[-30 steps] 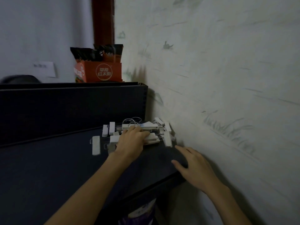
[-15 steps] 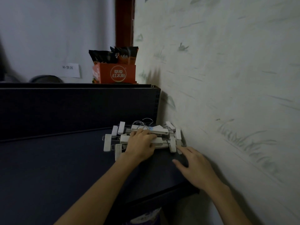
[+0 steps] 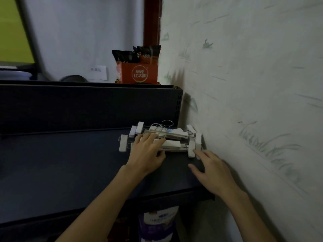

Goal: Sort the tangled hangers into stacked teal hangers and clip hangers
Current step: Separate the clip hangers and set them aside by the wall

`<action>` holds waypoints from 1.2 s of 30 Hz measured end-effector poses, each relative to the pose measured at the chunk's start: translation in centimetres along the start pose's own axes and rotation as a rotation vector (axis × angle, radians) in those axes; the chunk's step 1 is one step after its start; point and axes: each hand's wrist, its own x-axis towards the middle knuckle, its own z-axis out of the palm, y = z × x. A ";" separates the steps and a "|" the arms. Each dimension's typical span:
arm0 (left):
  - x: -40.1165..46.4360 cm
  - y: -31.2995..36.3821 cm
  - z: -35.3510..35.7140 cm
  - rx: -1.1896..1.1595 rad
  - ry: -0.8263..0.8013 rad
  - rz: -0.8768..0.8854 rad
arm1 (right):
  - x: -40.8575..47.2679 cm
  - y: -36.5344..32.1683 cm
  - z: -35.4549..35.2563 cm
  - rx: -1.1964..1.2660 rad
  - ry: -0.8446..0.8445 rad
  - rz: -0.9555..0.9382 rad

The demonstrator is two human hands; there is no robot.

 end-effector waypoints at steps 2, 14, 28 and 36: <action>-1.6 -0.5 -0.9 0.024 0.034 -0.035 | 0.1 -0.7 -0.1 0.020 0.007 -0.032; -16.7 -6.8 -7.7 0.212 0.041 -0.488 | -1.6 -12.8 5.3 0.114 -0.029 -0.263; -34.1 -13.8 -16.5 0.274 0.092 -0.830 | -10.2 -31.2 9.2 0.251 -0.038 -0.537; -46.7 -16.4 -20.9 0.295 0.032 -1.004 | -17.6 -41.5 14.0 0.246 -0.262 -0.717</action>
